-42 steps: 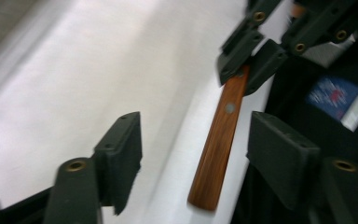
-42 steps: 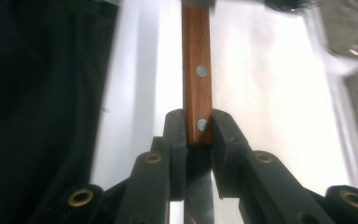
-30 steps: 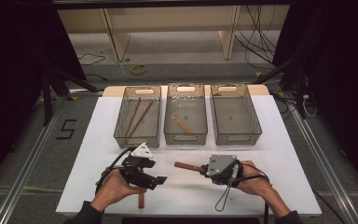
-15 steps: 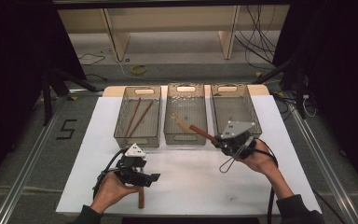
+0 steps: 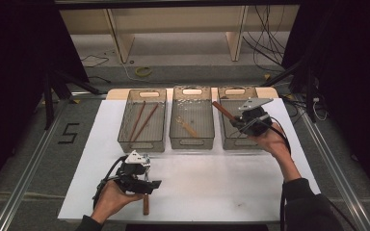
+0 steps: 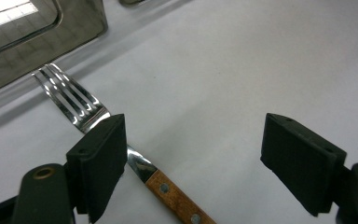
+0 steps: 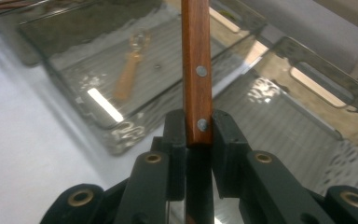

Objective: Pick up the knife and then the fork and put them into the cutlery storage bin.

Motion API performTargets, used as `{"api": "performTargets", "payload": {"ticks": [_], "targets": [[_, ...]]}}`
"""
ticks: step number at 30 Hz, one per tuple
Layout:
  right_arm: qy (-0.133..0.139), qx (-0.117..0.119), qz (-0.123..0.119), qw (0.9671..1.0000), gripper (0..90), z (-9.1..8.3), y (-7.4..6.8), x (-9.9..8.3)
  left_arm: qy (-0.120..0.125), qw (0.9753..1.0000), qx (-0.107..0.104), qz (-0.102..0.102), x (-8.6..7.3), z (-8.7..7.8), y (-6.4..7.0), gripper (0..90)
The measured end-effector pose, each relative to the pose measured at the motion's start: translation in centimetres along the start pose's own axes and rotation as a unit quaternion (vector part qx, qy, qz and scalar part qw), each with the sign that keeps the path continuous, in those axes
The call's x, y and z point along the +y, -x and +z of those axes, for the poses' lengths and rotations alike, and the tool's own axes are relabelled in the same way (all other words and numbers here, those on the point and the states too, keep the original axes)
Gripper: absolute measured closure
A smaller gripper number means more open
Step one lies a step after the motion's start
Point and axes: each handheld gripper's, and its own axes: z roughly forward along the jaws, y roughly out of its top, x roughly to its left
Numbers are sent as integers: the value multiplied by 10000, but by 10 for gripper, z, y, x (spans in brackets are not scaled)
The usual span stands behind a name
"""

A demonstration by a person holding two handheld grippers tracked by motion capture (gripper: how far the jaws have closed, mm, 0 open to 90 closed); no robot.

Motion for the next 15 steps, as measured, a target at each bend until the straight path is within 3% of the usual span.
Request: {"api": "performTargets", "payload": {"ticks": [15], "targets": [[-301, -394, 611, 9969, 779, 31, 36, 15, 42, 9999, 91, -139, -9, -4, -6, 213]]}}
